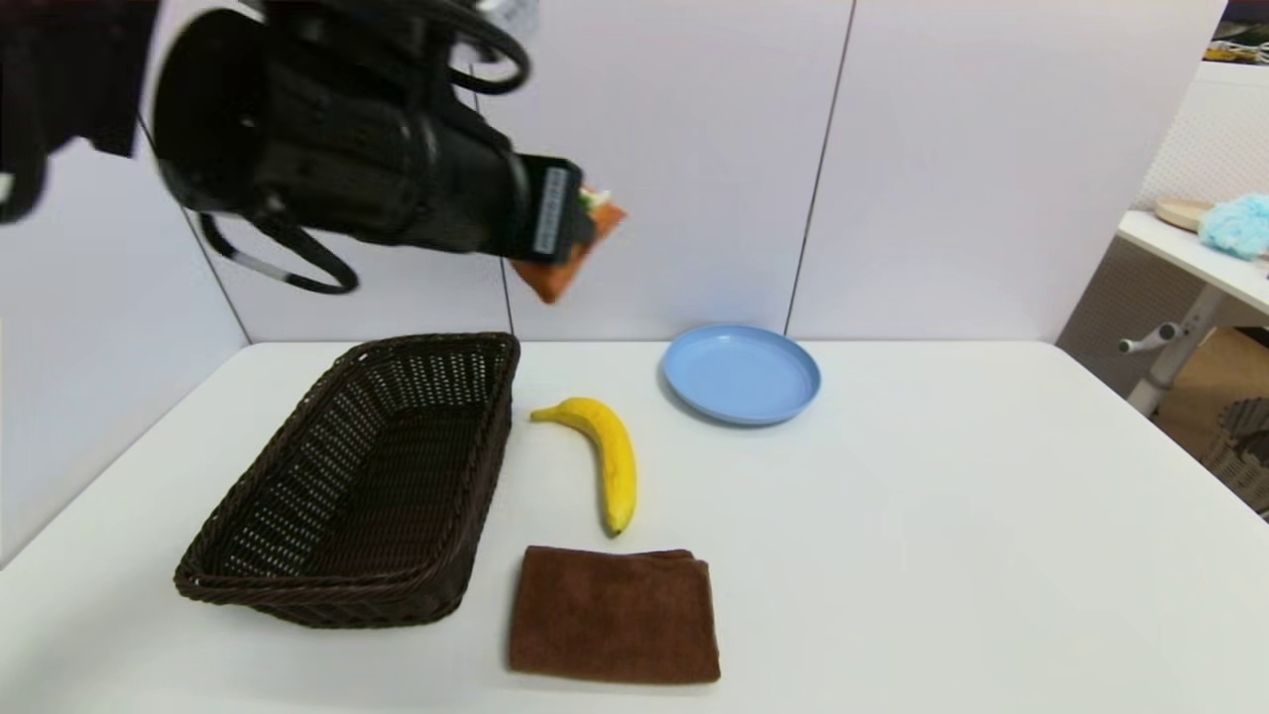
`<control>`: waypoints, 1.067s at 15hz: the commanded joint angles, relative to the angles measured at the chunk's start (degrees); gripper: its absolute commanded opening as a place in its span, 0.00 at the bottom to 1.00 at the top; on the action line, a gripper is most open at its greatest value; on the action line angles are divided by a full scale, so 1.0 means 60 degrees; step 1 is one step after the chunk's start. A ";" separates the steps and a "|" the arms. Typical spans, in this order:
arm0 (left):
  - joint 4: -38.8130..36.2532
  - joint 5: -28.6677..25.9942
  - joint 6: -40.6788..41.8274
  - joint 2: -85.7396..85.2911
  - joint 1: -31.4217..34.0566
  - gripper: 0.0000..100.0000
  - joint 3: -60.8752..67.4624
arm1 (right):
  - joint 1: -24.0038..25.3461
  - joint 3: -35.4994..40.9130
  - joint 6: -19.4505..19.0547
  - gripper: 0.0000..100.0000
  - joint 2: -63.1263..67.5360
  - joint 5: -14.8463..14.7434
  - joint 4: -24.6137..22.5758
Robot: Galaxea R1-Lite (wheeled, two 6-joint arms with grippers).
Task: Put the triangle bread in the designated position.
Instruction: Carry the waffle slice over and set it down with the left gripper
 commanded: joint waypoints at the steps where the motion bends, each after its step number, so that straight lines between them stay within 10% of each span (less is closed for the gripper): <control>1: 0.0432 0.0770 0.1438 -0.1633 0.2591 0.00 0.0071 | 0.0000 0.0000 0.0004 1.00 0.0012 0.0002 -0.0007; 7: 0.0593 0.0477 0.1775 -0.2057 0.6312 0.00 0.0129 | 0.0000 0.0000 0.0004 1.00 0.0012 0.0002 -0.0007; 16: -0.0843 -0.4166 0.1731 -0.1969 0.8495 0.00 0.3410 | 0.0000 0.0000 0.0004 1.00 0.0012 0.0002 -0.0007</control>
